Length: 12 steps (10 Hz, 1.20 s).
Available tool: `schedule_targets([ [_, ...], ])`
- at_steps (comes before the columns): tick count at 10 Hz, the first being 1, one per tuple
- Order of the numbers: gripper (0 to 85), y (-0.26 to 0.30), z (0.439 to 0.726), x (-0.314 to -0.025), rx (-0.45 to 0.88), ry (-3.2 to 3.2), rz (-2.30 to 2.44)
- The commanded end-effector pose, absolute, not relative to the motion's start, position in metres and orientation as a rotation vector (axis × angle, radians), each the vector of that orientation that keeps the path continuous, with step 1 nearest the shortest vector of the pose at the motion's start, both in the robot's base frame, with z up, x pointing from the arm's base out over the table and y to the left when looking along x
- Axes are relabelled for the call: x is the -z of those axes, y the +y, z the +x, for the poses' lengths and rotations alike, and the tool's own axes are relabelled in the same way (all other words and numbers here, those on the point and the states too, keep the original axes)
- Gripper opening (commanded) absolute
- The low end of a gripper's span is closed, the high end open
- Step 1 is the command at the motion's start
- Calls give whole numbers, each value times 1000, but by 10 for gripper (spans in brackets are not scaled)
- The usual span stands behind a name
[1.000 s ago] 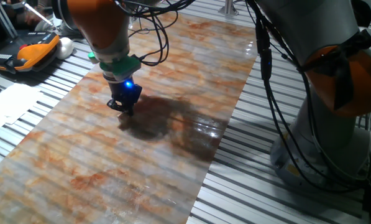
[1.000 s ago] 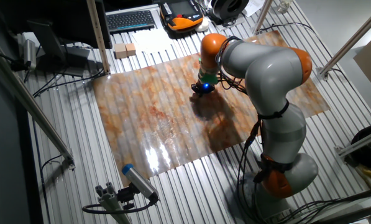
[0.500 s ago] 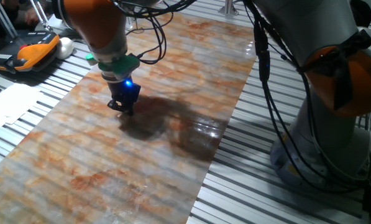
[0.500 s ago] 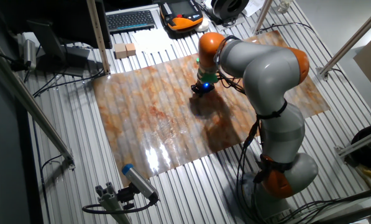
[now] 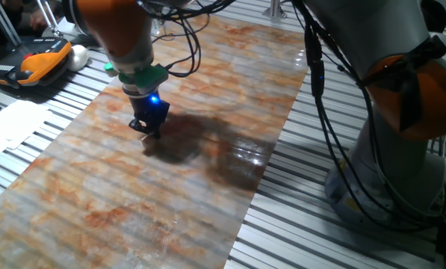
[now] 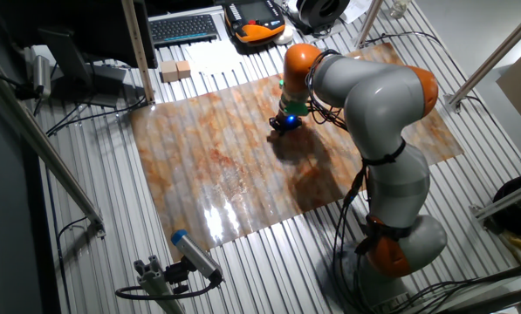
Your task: Use the gripper to push the small block from left to right
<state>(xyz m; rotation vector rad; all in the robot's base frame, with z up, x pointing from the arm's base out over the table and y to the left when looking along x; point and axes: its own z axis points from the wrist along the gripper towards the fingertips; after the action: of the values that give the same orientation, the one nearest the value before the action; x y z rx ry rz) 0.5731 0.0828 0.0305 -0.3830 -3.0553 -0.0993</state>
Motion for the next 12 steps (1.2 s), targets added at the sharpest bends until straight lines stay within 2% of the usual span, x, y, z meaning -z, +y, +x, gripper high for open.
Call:
schedule_targets([
  [1, 0, 85, 574, -30, 120, -3053, -408],
  [12, 0, 141, 578, -33, 172, -3023, -573],
])
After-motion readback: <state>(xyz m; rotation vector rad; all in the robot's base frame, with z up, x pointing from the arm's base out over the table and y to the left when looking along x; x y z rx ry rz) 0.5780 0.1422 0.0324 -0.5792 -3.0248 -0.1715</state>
